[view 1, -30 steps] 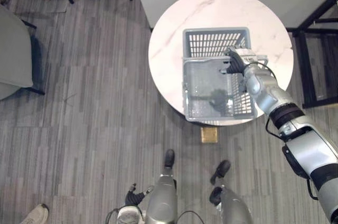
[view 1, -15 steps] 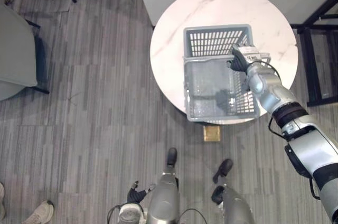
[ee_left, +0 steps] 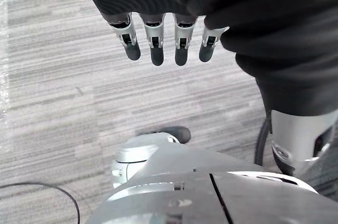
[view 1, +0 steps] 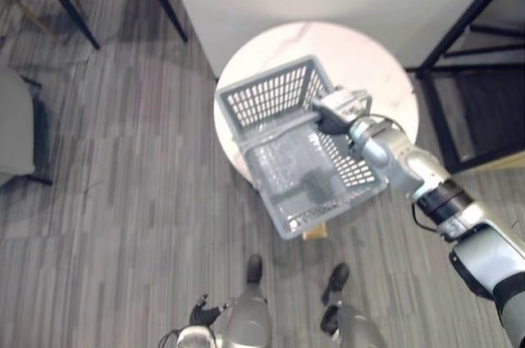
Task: Pick vegetable in the basket
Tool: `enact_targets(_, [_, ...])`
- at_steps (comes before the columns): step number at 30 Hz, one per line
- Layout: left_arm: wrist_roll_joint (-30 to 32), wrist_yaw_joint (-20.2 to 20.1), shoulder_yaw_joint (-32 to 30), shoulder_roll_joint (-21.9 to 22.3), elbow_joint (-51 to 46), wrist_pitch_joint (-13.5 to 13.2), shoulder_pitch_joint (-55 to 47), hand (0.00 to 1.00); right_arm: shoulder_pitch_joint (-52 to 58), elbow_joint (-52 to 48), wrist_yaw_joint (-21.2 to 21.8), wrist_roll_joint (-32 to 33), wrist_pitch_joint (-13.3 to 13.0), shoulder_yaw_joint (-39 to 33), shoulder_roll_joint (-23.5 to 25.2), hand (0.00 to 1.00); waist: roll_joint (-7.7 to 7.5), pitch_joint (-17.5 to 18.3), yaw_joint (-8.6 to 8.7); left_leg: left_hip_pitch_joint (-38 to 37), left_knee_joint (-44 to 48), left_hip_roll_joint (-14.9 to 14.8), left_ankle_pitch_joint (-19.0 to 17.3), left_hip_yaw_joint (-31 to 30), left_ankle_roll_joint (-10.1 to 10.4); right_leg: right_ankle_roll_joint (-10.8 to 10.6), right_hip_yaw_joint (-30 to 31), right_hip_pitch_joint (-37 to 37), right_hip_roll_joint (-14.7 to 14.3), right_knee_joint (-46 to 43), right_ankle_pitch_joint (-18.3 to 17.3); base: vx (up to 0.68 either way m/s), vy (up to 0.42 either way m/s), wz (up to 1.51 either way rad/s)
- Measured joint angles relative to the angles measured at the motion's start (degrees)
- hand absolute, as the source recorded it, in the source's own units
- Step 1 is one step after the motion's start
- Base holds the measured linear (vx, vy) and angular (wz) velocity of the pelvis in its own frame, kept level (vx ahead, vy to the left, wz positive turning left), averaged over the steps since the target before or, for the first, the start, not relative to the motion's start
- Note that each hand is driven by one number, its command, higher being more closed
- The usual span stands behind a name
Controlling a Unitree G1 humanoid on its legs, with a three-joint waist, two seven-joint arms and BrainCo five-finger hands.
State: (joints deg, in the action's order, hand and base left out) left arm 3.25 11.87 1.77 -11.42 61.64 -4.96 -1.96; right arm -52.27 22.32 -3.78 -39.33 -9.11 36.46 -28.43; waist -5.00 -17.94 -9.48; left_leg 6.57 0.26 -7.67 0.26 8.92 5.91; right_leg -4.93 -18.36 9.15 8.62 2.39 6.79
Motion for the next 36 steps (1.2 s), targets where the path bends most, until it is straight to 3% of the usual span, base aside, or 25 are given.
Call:
enact_targets(7, [2.6, -2.9, -0.2, -0.2, 2.2, 0.2, -2.7, 0.0, 14.7, -12.6, 2.1, 2.2, -3.9, 0.1, -7.0, 1.0, -0.64, 6.5, 3.07, -4.8, -1.3, -0.1, -1.1, 4.7, 0.3, -0.4, 5.2, -1.9, -0.8, 2.0, 1.4, 0.0, 0.001, -0.38])
enact_targets(9, [3.4, -3.8, -0.1, -0.2, 2.4, 0.2, -3.6, 0.0, 21.5, -14.7, 2.6, 2.3, -4.4, -0.7, -9.6, 1.0, -0.36, 8.0, 4.71, -6.7, -1.2, -0.2, -1.7, 6.4, 0.6, -0.4, 6.7, -2.9, -1.0, 2.0, 1.4, 0.0, -0.003, -0.35])
enact_targets(13, [4.8, -4.9, 0.1, -0.2, 3.3, 0.2, -4.6, 0.0, 31.6, -15.1, 3.2, 2.1, -5.6, -4.5, -13.6, 1.0, 0.07, 10.3, 6.08, -8.1, -1.0, -0.4, -2.6, 9.5, 0.9, -0.7, 9.9, -2.7, -1.4, 2.4, 1.6, 0.0, -0.012, -0.44])
enact_targets(15, [4.9, -5.3, 0.1, 0.0, 4.0, 0.1, -5.2, 0.0, 35.3, -15.0, 3.2, 1.9, -5.9, -7.0, -15.4, 1.0, 0.59, 10.9, 7.79, -9.0, -1.0, -0.5, -3.1, 11.2, 1.0, -1.0, 11.7, -2.5, -1.5, 2.5, 1.8, 0.0, -0.012, -0.43])
enact_targets(19, [8.4, -6.1, 1.2, 0.2, 4.4, 0.1, -5.7, 0.0, 43.1, -14.5, 3.1, 0.8, -6.0, -14.1, -19.4, 1.0, 2.14, 12.4, 9.33, -10.1, -0.8, -0.8, -4.1, 13.8, 1.3, -1.0, 13.9, -2.6, -2.1, 2.6, 1.8, 0.02, -0.007, -0.31])
enact_targets(22, [9.3, -6.5, 1.3, 0.2, 4.4, 0.0, -6.4, 0.0, 47.2, -13.0, 1.8, 0.0, -6.2, -19.3, -19.9, 1.0, 2.95, 13.2, 10.89, -10.9, -1.0, -1.0, -4.4, 14.4, 1.7, -1.0, 14.6, -2.8, -2.5, 2.6, 1.8, 0.03, -0.016, -0.16])
enact_targets(30, [11.5, -7.1, 1.3, 1.1, 4.5, 0.0, -6.8, 0.0, 57.4, -7.0, -1.4, -3.5, -6.7, -29.3, -19.7, 1.0, 4.83, 14.7, 11.3, -12.0, -1.0, -0.9, -5.3, 15.5, 1.7, -1.0, 15.4, -3.4, -2.7, 2.8, 1.8, 0.01, -0.005, -0.06])
enact_targets(36, [11.5, -7.1, 0.6, 1.4, 4.5, -0.1, -8.3, 0.0, 63.3, -3.3, -4.8, -5.7, -5.9, -40.4, -15.2, 1.0, 5.19, 15.5, 13.87, -12.5, -1.2, -0.6, -5.5, 15.6, 1.6, -1.0, 15.4, -3.8, -2.2, 2.9, 1.8, 0.0, 0.0, 0.0])
